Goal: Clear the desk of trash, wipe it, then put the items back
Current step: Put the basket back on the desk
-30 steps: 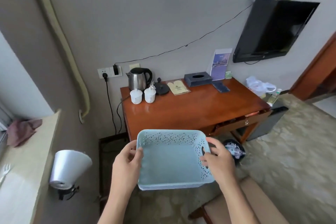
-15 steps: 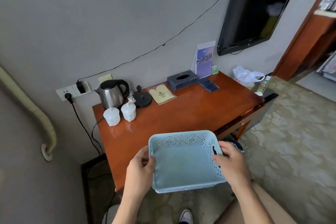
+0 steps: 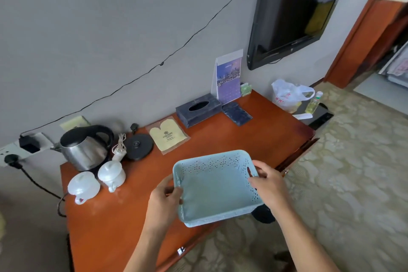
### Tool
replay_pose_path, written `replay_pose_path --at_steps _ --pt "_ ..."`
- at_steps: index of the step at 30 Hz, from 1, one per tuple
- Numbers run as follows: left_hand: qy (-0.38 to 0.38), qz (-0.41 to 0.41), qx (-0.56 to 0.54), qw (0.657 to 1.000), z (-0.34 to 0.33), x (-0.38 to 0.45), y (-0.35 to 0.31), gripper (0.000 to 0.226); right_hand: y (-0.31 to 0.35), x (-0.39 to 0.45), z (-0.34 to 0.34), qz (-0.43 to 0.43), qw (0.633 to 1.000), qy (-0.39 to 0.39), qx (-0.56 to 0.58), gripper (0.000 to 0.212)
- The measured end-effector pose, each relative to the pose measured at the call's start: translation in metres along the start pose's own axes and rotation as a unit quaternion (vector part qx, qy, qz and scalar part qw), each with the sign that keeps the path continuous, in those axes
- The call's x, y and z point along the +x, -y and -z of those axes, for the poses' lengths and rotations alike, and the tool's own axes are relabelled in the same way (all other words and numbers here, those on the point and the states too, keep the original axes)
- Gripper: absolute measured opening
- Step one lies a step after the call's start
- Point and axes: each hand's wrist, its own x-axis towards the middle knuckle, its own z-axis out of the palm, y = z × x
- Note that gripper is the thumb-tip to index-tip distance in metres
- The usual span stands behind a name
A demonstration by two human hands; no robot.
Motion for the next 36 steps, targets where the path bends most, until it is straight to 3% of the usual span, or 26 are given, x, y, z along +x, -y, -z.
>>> replay_pose_path --at_steps 13,25,36 --pt "-0.004 0.039 -0.013 0.999 -0.079 0.149 -0.025 0.041 0.020 0.193 -0.002 0.024 0.996 0.043 -0.072 0.055" --pt "-0.005 0.159 -0.074 0.984 -0.136 0.298 -0.021 0.047 0.046 0.392 -0.054 0.043 0.972 0.156 -0.169 0.053" --pt "-0.021 0.198 -0.094 0.976 -0.162 0.375 -0.010 0.049 0.046 0.484 -0.092 0.019 0.958 0.206 -0.199 0.068"
